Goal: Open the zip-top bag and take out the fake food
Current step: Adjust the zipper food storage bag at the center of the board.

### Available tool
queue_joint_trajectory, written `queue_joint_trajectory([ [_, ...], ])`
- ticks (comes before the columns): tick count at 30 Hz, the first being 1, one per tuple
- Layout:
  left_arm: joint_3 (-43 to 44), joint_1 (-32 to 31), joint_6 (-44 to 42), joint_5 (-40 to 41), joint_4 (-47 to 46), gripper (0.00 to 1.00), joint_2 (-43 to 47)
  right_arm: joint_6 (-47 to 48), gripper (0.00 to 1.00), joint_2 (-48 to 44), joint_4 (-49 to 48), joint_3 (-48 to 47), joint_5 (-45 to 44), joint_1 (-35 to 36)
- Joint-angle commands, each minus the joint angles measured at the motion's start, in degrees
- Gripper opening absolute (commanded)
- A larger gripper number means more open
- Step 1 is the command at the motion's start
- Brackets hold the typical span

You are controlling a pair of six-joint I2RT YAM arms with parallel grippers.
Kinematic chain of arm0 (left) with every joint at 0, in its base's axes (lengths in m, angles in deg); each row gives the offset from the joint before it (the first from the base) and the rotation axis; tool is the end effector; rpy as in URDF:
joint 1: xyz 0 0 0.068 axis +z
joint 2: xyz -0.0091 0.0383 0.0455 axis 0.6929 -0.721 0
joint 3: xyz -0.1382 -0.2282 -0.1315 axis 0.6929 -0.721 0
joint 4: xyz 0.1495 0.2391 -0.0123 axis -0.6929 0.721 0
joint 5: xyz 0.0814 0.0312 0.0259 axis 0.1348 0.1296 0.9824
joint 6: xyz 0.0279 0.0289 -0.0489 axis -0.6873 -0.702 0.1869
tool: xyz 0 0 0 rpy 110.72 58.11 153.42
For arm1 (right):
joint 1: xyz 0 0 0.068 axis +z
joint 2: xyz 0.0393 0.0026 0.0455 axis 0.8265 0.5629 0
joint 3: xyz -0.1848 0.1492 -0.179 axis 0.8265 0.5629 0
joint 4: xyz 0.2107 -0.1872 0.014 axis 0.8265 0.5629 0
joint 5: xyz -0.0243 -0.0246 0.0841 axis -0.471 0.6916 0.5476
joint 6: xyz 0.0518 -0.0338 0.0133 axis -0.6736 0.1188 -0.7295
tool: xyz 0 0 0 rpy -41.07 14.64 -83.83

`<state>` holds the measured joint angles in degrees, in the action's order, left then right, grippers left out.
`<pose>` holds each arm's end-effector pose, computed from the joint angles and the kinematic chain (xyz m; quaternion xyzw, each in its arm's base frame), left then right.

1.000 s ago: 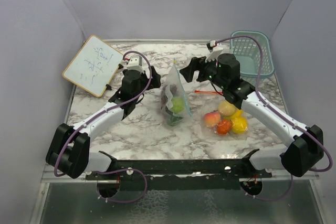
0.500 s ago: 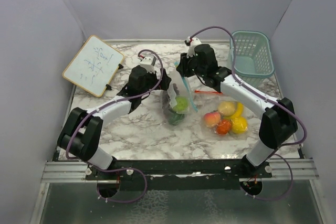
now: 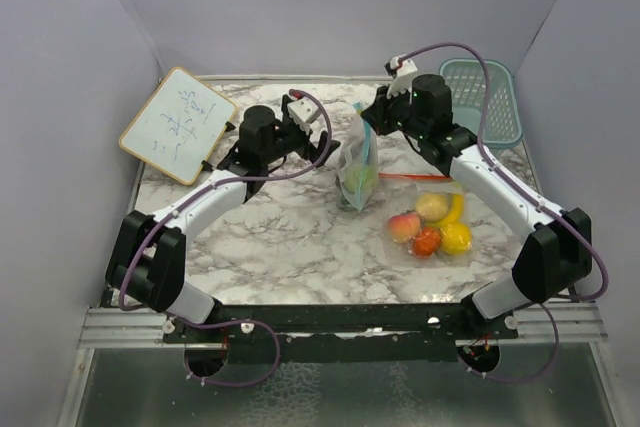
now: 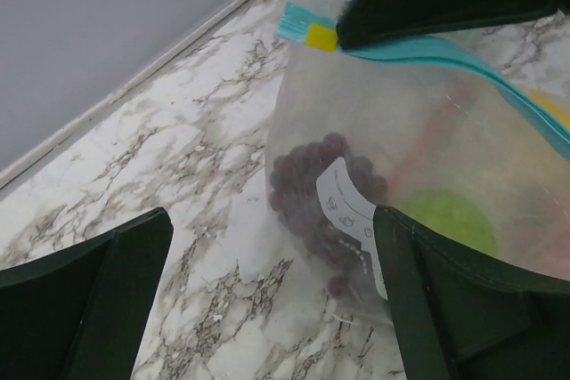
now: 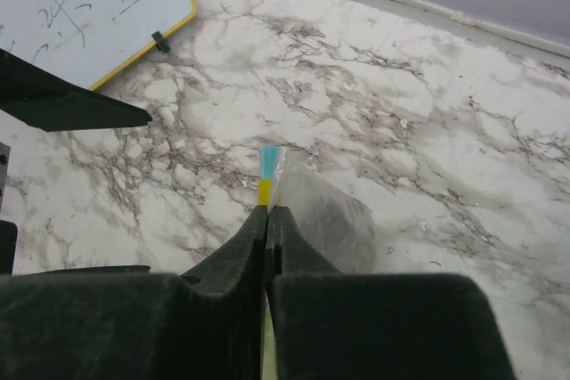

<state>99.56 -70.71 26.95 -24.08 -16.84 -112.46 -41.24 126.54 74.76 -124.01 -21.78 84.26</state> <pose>0.3298 -0.1875 0.3147 0.3129 0.6762 -0.2768 0.6069 0.3481 0.1964 0.3619 -0.1708 0.8027 0.2375 0.5197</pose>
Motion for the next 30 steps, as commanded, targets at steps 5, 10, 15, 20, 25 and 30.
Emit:
queue_joint_trajectory([
  [5,-7.2,1.1,-3.9,-7.9,-7.3,0.99,1.3,-5.2,0.02,-5.5,-15.6,5.9,25.5,-2.6],
  [10,-9.2,2.8,-5.7,-12.8,-10.0,0.99,0.4,-6.9,0.02,-4.0,-17.0,5.0,30.9,-2.7],
  [15,-11.4,7.5,-4.6,-24.9,-14.5,0.99,1.3,-7.5,0.02,-5.0,-19.9,5.0,41.2,-2.7],
  [20,-9.2,9.7,-6.1,-37.8,-13.5,0.99,-0.1,-8.8,0.02,-4.0,-20.4,3.6,49.1,-2.7],
  [25,-7.5,10.4,-5.6,-42.7,-14.0,0.99,0.3,-5.7,0.02,-3.6,-15.7,2.6,50.8,-2.7],
  [30,-3.5,10.3,1.4,-46.7,-21.2,0.99,-2.9,-6.6,0.02,-3.8,-17.5,4.6,52.5,-2.7],
])
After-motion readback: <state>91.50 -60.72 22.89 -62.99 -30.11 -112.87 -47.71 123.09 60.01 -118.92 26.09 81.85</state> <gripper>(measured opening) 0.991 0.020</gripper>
